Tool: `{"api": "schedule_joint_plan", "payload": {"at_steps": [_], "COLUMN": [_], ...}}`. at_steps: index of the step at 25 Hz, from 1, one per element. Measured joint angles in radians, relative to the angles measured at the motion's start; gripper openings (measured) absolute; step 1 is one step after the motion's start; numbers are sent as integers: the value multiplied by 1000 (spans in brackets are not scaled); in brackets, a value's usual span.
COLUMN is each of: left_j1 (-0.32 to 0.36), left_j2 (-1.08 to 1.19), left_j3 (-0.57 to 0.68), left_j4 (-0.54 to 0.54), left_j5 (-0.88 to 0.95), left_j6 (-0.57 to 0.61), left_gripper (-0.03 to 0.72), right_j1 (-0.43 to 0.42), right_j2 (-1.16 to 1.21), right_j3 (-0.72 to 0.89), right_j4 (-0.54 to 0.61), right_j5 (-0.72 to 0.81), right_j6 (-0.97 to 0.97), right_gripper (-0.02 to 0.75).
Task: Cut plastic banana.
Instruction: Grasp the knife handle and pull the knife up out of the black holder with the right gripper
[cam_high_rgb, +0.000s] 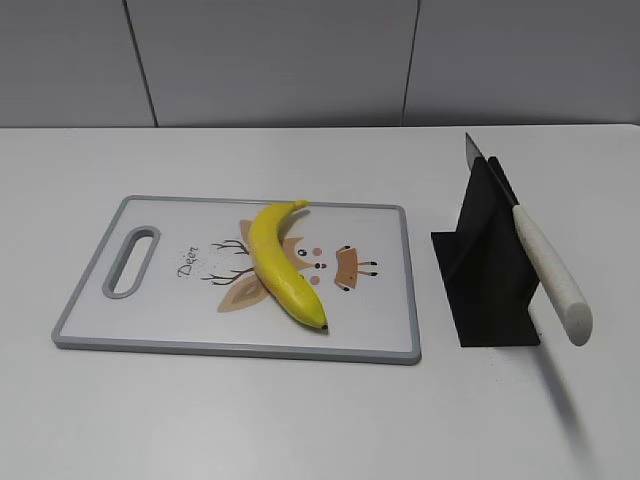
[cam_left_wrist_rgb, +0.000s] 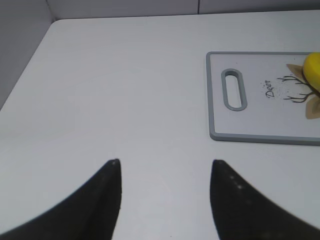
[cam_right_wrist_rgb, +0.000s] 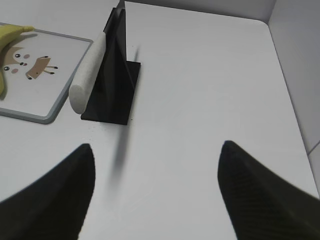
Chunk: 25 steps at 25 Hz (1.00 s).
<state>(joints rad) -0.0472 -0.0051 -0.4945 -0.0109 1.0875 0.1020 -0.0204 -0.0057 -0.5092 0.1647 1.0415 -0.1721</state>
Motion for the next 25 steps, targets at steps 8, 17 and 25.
{"api": "schedule_joint_plan", "payload": {"at_steps": [8,17,25], "left_j1": [0,0,0], "left_j2": [0,0,0], "left_j3": [0,0,0], "left_j4": [0,0,0], "left_j5": [0,0,0], "left_j6": [0,0,0], "left_gripper": [560,560,560], "right_j1": [0,0,0], "right_j2": [0,0,0], "right_j3": [0,0,0], "right_j4": [0,-2,-67], "right_j5": [0,0,0], "right_j6": [0,-3,-13], "right_gripper": [594,594,594]}}
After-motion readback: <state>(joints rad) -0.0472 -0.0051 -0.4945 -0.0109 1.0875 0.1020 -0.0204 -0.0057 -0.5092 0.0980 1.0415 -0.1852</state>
